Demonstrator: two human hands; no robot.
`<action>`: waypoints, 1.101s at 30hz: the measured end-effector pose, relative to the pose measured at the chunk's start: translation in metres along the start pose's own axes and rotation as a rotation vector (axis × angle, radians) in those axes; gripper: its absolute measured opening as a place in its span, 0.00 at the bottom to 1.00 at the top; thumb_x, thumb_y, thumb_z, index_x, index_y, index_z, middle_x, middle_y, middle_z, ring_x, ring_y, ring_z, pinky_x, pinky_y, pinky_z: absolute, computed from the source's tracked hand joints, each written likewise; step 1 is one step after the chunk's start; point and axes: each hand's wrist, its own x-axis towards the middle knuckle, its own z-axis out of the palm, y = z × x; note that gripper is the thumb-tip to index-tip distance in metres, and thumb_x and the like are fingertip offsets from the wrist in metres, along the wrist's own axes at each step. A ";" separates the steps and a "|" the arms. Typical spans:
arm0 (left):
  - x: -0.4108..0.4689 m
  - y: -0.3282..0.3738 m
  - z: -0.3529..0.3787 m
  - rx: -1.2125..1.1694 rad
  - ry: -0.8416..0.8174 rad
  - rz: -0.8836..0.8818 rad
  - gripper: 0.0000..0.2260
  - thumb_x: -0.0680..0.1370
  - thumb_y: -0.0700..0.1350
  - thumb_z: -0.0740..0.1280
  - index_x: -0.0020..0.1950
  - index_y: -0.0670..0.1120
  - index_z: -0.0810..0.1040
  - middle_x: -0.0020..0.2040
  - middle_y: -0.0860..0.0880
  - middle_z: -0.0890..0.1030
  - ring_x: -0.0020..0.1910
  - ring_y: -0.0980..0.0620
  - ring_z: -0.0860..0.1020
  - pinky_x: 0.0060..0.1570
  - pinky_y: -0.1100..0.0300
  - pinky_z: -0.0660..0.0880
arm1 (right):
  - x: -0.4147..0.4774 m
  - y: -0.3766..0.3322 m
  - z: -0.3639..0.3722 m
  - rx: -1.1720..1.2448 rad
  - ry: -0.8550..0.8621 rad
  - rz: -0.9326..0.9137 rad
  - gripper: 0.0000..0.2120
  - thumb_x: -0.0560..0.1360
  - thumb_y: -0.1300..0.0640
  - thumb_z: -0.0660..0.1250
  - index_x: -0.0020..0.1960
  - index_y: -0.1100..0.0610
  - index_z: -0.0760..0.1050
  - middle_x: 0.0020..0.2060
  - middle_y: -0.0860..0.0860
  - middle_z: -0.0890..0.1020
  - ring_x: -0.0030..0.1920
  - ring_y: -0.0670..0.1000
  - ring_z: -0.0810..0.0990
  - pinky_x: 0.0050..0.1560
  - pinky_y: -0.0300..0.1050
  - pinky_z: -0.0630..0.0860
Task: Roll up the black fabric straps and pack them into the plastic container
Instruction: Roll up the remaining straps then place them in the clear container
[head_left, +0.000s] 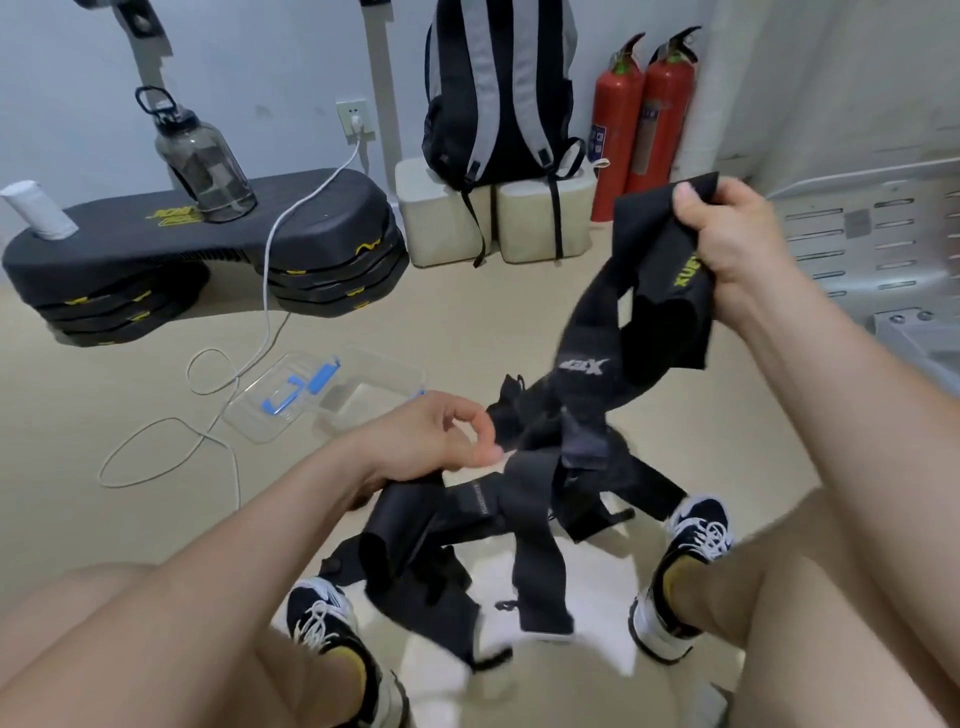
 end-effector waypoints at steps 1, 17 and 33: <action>-0.001 0.000 -0.003 -0.126 0.068 0.023 0.07 0.75 0.44 0.74 0.40 0.47 0.77 0.24 0.54 0.66 0.25 0.57 0.63 0.27 0.65 0.61 | -0.001 0.000 -0.005 -0.053 -0.034 0.006 0.07 0.79 0.60 0.68 0.43 0.53 0.76 0.35 0.47 0.82 0.34 0.45 0.82 0.38 0.43 0.80; 0.024 0.054 -0.040 -1.309 0.560 0.181 0.17 0.80 0.61 0.62 0.41 0.49 0.73 0.25 0.54 0.64 0.20 0.56 0.65 0.24 0.66 0.68 | -0.071 0.016 0.059 -0.843 -0.988 -0.286 0.54 0.61 0.50 0.83 0.73 0.27 0.52 0.62 0.48 0.79 0.54 0.46 0.82 0.56 0.42 0.79; 0.028 0.048 -0.016 -0.580 0.251 0.218 0.11 0.83 0.45 0.62 0.53 0.40 0.80 0.48 0.41 0.84 0.49 0.46 0.81 0.53 0.50 0.77 | -0.050 -0.004 0.057 -0.490 -0.475 -0.058 0.15 0.73 0.53 0.74 0.42 0.67 0.83 0.30 0.53 0.81 0.28 0.47 0.78 0.30 0.38 0.72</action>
